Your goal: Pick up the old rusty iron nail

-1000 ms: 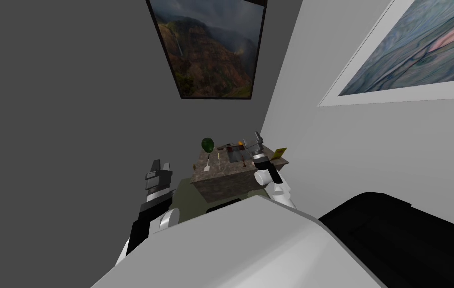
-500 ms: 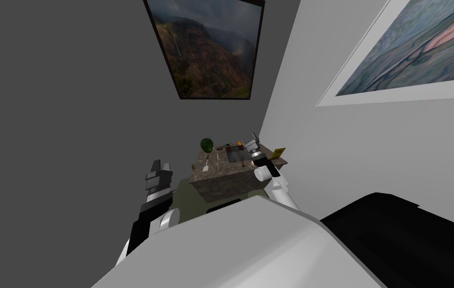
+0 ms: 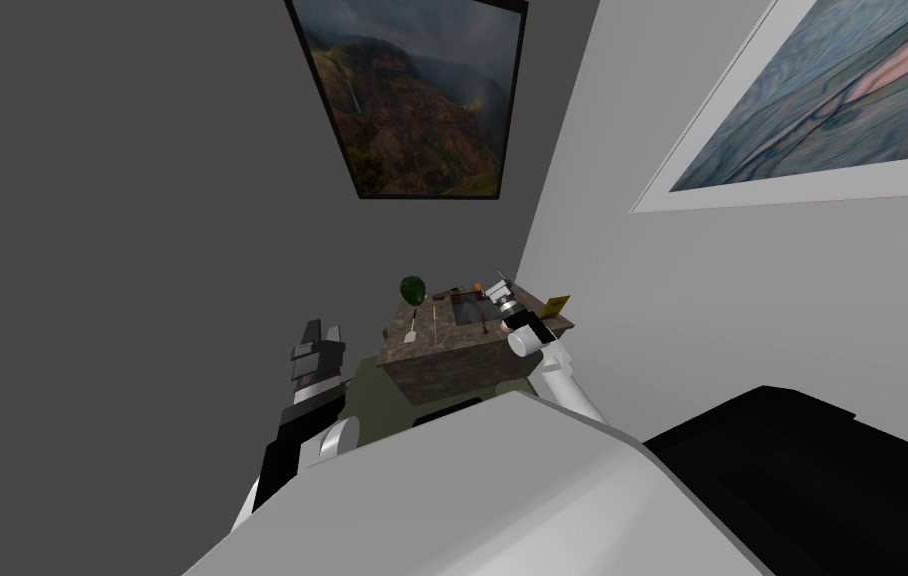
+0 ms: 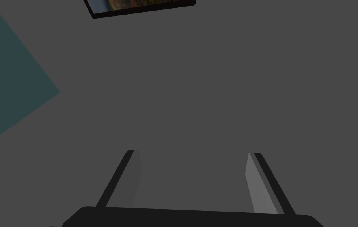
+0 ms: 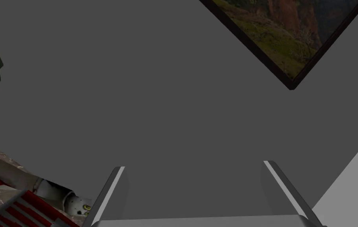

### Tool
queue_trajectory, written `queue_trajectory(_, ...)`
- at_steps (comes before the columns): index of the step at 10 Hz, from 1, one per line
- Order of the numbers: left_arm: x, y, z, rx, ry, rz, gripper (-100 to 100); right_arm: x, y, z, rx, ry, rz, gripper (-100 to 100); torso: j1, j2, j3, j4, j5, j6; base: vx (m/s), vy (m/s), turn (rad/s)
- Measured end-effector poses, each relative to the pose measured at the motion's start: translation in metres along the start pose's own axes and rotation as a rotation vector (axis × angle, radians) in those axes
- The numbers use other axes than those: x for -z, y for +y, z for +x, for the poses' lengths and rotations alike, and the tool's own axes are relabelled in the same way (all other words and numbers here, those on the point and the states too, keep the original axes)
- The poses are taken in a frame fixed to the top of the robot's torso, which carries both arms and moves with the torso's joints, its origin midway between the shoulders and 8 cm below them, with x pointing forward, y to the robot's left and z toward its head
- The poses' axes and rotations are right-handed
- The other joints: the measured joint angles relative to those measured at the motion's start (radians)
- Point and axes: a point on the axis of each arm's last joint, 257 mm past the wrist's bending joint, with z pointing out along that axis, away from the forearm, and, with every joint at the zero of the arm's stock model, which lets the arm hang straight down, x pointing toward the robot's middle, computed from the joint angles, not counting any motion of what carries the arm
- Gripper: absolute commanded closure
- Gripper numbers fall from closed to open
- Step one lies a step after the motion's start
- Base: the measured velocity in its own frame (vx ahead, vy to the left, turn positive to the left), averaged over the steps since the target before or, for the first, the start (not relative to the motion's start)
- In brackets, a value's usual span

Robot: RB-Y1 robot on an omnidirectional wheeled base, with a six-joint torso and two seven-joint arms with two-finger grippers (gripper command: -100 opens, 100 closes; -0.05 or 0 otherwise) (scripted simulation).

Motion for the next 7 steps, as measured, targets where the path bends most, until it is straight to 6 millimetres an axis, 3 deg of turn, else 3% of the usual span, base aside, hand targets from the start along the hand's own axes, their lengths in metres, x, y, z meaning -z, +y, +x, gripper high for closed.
queue_trajectory(7,0.0,0.0,0.0,0.0,0.0,0.0,0,-0.015,-0.038,-0.036,-0.213,-0.112,0.142,-100,0.0,0.0,0.0,0.0,0.0,0.0,-0.001,-0.002,0.007)
